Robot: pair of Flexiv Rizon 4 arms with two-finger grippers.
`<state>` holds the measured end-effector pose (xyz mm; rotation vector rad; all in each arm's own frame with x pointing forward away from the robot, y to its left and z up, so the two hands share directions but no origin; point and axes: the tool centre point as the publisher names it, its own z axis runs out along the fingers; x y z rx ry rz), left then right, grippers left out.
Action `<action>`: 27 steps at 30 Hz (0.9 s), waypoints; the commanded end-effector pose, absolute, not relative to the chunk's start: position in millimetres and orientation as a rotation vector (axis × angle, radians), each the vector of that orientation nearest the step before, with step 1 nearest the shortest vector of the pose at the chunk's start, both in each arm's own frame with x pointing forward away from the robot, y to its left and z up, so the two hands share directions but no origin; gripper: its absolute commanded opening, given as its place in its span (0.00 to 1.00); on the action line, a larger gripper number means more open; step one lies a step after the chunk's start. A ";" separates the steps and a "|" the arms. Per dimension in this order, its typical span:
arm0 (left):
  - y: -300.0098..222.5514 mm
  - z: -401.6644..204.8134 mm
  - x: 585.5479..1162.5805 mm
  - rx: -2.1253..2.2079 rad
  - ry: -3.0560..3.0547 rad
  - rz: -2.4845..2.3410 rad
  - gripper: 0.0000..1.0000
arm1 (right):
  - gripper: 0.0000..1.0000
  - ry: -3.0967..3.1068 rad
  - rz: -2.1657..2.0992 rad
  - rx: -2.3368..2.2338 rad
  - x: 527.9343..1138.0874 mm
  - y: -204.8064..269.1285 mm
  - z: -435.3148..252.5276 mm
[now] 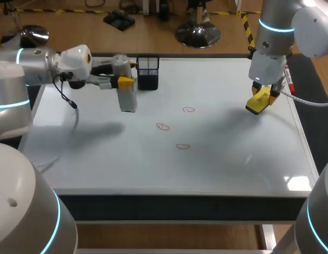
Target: Pick up the inspection probe, press it on each red-marked spot on the whiteboard one by one, put down the probe, pick up the eraser, and wipe off all the red marks.
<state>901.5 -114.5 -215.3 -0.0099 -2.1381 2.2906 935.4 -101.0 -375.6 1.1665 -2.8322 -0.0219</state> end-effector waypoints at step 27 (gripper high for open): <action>-201.6 -257.6 884.6 -0.092 -2.086 2.211 0.00 | 0.00 -2.830 -0.018 1.168 935.5 -101.6 -374.7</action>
